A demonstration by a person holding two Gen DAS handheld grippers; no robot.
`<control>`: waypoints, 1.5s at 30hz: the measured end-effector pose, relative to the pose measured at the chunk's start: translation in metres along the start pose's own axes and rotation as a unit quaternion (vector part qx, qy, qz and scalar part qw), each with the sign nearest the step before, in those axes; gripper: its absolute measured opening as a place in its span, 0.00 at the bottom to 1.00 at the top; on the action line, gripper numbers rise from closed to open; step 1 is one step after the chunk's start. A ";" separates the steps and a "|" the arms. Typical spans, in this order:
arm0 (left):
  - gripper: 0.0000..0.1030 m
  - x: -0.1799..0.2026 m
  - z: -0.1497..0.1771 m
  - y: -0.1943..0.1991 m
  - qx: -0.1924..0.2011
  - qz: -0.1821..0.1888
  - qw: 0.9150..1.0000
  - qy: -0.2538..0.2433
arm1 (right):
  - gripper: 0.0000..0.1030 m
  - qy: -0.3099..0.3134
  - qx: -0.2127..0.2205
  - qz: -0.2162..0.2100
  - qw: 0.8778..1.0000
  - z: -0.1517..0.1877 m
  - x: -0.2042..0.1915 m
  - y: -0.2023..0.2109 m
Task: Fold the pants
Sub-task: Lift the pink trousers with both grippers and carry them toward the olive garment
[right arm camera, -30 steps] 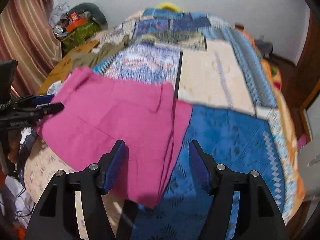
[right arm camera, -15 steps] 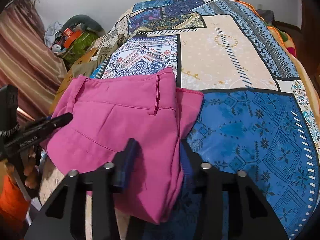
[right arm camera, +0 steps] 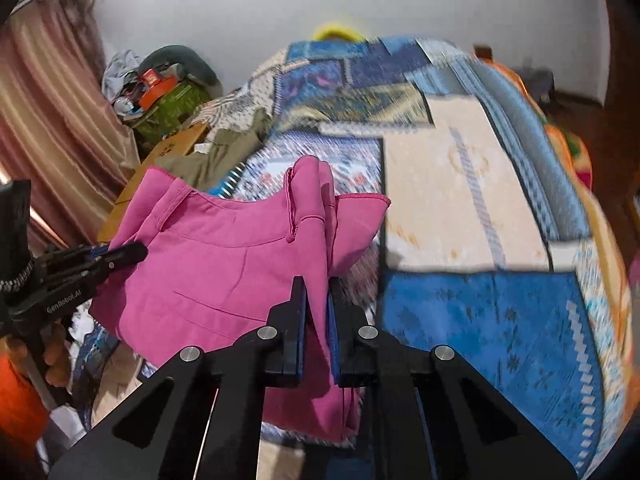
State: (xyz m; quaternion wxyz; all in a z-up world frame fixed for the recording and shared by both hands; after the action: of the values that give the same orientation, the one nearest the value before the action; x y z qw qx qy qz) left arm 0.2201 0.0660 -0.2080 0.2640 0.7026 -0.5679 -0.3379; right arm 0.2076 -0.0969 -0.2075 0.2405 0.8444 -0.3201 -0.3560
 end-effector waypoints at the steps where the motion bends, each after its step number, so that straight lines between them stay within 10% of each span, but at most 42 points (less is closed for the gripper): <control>1: 0.13 -0.004 -0.004 0.001 0.005 -0.003 1.000 -0.001 | 0.08 0.008 0.004 -0.001 1.000 -0.007 -0.006 0.000; 18: 0.12 -0.117 -0.092 -0.023 0.066 -0.059 0.995 0.046 | 0.08 0.087 0.054 -0.016 0.995 -0.130 -0.073 -0.063; 34: 0.12 -0.241 -0.121 -0.169 -0.004 -0.074 0.985 0.153 | 0.08 0.113 0.009 -0.019 0.993 -0.194 -0.100 -0.215; 45: 0.13 -0.238 -0.089 -0.264 -0.068 -0.080 0.987 0.125 | 0.08 0.133 -0.051 0.018 0.990 -0.186 -0.081 -0.285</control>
State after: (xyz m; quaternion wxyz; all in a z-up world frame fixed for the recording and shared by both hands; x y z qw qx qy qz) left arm 0.4223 0.3541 -0.3096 0.3522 0.7627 -0.4482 -0.3055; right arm 0.4097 0.1874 -0.2349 0.3305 0.8647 -0.2820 -0.2520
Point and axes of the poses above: each gripper's, at about its wrist camera, not at the fingertips, and y roughly against the way its jaws point, x to its right, z to its underside, the point moved 7 cm from there along -y, roughly the way its jaws point, and after that the axes turned 13 degrees about -z, right-handed, at the moved point
